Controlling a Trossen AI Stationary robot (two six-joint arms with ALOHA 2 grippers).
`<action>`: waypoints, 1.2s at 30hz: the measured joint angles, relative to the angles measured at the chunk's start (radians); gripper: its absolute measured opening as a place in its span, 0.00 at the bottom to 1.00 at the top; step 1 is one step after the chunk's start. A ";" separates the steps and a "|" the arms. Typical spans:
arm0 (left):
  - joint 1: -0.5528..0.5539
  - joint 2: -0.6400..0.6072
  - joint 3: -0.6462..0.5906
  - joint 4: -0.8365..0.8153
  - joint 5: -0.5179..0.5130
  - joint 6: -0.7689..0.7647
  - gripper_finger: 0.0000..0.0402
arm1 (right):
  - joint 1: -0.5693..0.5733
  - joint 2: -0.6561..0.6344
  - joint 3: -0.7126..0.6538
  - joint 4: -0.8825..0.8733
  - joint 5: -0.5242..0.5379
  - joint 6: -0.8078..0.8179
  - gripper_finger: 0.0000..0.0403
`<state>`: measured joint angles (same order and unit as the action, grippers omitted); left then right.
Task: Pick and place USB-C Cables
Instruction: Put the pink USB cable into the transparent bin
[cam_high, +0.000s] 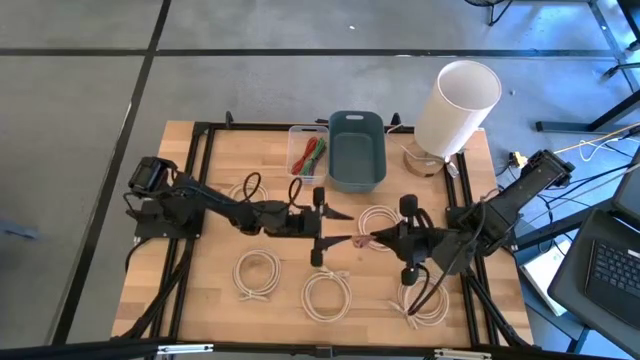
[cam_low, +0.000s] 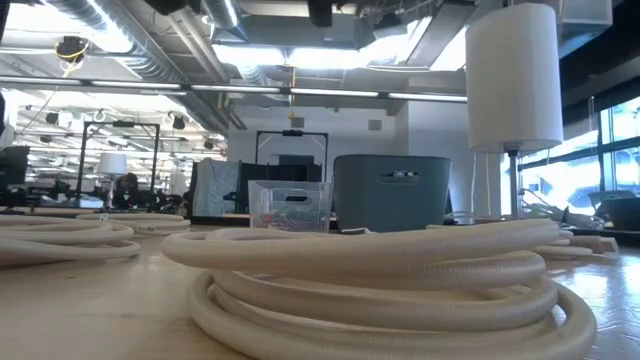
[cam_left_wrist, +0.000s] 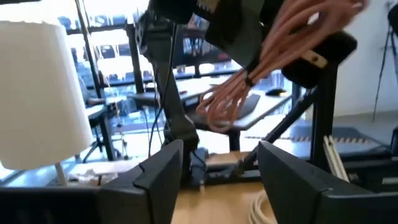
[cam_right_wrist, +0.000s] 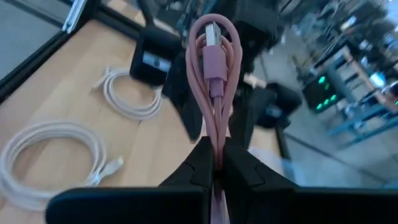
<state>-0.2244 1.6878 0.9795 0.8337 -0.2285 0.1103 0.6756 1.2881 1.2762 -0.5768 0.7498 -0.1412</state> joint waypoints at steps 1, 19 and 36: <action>0.006 0.003 0.002 0.018 0.010 0.000 0.52 | -0.005 0.000 0.000 0.021 -0.001 -0.024 0.04; 0.041 0.020 0.032 0.167 0.149 0.075 0.53 | -0.149 0.014 -0.001 0.123 -0.145 -0.077 0.04; 0.037 0.018 0.032 0.189 0.187 0.079 0.08 | -0.210 0.071 -0.003 0.158 -0.207 -0.132 0.04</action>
<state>-0.1870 1.7062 1.0111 1.0225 -0.0416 0.1894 0.4660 1.3594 1.2736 -0.4186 0.5431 -0.2733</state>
